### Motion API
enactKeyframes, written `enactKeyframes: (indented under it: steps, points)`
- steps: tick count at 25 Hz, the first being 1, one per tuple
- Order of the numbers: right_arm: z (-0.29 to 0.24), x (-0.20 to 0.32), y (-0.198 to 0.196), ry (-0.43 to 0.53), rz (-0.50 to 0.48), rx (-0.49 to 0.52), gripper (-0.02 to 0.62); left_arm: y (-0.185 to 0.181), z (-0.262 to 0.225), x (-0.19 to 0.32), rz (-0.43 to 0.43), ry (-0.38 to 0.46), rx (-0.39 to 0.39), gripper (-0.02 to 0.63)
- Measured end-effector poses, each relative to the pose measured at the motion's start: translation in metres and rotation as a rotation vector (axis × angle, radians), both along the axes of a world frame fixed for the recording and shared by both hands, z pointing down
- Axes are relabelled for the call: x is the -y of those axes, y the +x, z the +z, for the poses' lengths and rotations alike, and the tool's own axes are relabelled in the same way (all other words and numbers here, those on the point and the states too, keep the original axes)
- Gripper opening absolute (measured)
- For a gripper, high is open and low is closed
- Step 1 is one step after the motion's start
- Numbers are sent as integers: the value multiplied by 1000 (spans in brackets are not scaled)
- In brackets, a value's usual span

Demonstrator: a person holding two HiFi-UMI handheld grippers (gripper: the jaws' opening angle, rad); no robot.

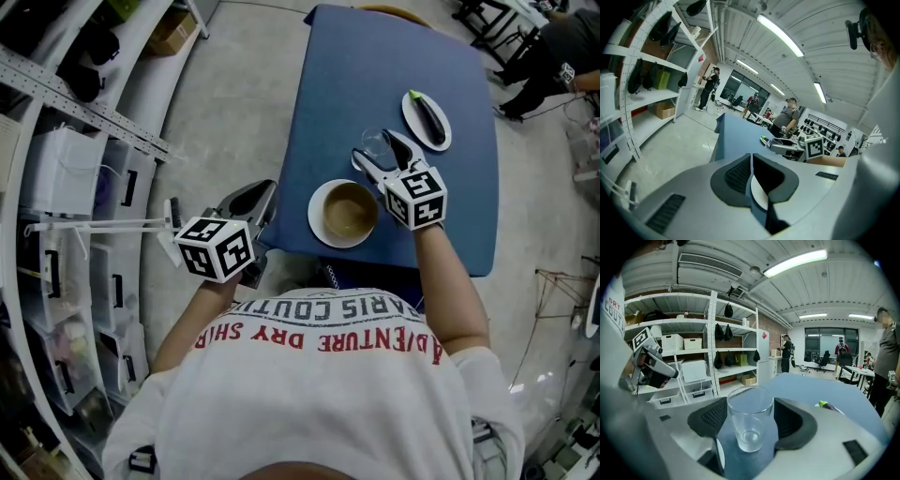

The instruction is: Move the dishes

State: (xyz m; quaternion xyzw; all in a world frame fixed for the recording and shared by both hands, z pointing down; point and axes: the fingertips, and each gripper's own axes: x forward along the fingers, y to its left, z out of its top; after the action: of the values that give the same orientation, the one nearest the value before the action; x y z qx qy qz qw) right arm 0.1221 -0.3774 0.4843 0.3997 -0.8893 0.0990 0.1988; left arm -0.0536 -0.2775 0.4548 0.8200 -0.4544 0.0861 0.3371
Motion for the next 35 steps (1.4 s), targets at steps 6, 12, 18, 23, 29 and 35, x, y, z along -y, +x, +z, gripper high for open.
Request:
enactKeyframes:
  steps: [6, 12, 18, 23, 29, 35]
  points:
    - [0, -22, 6, -3, 17, -19, 299, 1, 2, -7, 23, 8, -3, 38]
    - [-2, -61, 13, -39, 27, -13, 299, 11, -3, -17, 61, 17, -16, 38]
    - [9, -98, 18, -108, 37, -9, 298, 22, -2, -28, 100, 16, -10, 38]
    - [25, -121, 16, -173, 53, 1, 298, 33, 0, -36, 137, 15, 4, 38]
    - [48, -133, 20, -268, 115, 55, 296, 42, 3, -46, 165, 6, 15, 38]
    - [61, -133, 27, -347, 221, 142, 202, 42, 6, -52, 181, 31, 88, 38]
